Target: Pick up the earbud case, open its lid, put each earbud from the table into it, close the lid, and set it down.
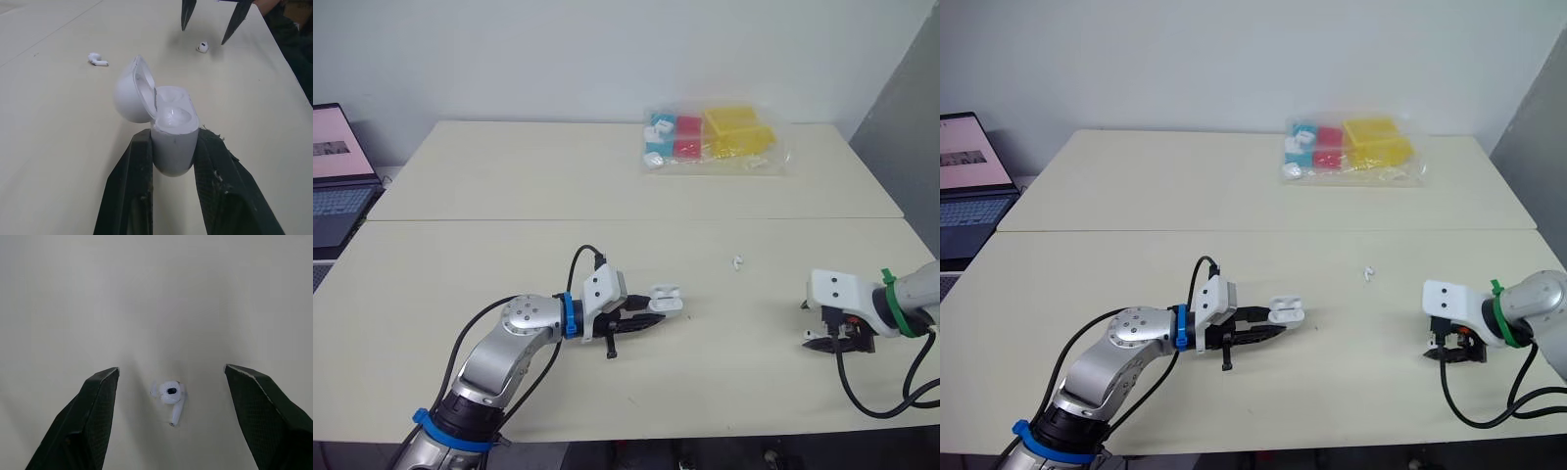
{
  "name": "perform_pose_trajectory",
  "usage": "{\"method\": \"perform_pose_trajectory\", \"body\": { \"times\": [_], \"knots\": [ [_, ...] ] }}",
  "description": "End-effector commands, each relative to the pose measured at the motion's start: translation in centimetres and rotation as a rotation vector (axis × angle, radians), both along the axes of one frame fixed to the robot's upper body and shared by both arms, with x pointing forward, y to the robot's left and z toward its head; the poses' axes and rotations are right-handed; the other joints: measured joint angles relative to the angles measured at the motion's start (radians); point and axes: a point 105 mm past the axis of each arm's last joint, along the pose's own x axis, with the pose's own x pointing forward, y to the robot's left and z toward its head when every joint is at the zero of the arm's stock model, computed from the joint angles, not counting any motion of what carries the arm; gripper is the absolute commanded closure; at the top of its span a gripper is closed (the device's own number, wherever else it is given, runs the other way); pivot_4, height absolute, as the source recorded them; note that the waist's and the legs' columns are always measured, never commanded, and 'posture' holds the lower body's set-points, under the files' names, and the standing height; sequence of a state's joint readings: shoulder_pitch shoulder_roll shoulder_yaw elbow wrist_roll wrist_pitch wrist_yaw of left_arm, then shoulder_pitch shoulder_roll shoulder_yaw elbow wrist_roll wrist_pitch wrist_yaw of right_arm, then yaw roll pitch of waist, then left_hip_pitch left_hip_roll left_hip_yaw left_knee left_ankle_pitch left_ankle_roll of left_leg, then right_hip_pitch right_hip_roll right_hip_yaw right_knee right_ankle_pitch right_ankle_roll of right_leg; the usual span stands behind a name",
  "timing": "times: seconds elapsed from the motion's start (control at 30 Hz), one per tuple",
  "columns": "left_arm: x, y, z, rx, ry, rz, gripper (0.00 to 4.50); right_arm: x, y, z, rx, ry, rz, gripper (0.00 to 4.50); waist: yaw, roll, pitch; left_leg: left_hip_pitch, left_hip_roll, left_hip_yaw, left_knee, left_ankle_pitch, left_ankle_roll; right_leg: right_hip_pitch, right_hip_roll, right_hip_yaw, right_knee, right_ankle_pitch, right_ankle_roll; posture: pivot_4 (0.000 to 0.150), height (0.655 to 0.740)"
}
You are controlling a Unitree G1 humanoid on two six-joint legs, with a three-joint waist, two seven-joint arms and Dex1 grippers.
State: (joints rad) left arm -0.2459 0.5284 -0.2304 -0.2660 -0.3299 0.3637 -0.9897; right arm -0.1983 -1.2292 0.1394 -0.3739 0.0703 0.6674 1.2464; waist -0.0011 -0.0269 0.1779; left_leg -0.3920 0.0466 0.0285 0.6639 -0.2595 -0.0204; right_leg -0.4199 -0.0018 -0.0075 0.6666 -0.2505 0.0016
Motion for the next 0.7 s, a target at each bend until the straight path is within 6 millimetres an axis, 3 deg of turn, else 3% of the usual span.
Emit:
{"method": "perform_pose_trajectory", "body": {
  "times": [0.03, 0.7],
  "knots": [
    [-0.3, -0.6, 0.8, -0.017, -0.045, -0.019, 3.73, 0.0, -0.5, 0.2, -0.081, -0.014, -0.006, 0.94, 0.0, 0.0, 0.0, 0.0, 0.0, 0.0, 0.0, 0.0, 0.0, 0.0, 0.0, 0.0, 0.0, 0.0, 0.0, 0.15, 0.7358],
    [-0.7, -0.8, 0.4, -0.015, -0.041, -0.012, 3.73, 1.7, -1.6, -1.4, -0.122, 0.01, -0.034, 0.94, -0.001, 0.0, 0.0, 0.0, 0.0, 0.0, 0.0, 0.0, 0.0, 0.0, 0.0, 0.0, 0.0, 0.0, 0.0, 0.15, 0.7358]
  ]
}}
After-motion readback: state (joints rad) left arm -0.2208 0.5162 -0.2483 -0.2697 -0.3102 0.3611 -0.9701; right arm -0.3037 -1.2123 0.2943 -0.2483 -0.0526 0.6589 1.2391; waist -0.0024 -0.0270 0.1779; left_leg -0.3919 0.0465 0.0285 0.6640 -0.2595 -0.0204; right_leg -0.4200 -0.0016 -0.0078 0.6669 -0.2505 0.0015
